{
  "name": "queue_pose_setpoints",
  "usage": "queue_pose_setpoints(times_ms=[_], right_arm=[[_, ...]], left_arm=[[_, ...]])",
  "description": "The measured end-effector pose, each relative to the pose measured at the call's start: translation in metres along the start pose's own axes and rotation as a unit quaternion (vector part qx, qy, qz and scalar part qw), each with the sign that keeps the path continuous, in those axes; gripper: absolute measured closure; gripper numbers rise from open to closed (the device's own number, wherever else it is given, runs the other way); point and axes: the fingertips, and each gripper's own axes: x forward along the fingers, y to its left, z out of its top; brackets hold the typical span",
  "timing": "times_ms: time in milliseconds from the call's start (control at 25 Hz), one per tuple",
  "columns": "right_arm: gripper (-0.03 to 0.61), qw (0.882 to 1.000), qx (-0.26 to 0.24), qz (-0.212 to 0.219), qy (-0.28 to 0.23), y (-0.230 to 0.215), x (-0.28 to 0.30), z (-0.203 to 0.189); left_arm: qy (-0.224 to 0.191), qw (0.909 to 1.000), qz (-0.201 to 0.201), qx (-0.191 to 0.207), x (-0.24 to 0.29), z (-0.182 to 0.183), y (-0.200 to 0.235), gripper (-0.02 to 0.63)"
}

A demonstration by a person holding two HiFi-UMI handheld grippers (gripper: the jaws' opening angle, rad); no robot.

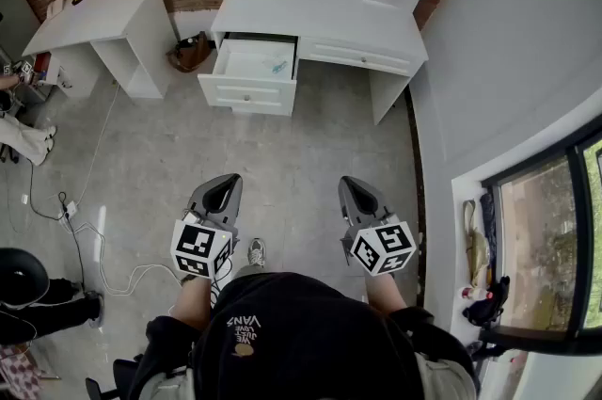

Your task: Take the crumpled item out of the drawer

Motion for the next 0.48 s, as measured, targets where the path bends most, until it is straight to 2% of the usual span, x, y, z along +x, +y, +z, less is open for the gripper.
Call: queue_pose_setpoints(times_ms=[240,480], right_arm=[[0.580,1.000,0.000,0.008,-0.011,-0.004,0.024,0.010],[0.580,1.000,0.010,0.004,-0.018,-0.004,0.055,0.017]], left_arm=[[-0.005,0.9999,-0.004,-0.008,0.015,0.001,0.015,0.607],[-0.015,0.9994,-0.032,0.004,0.033,0.003,0.034,0.588]])
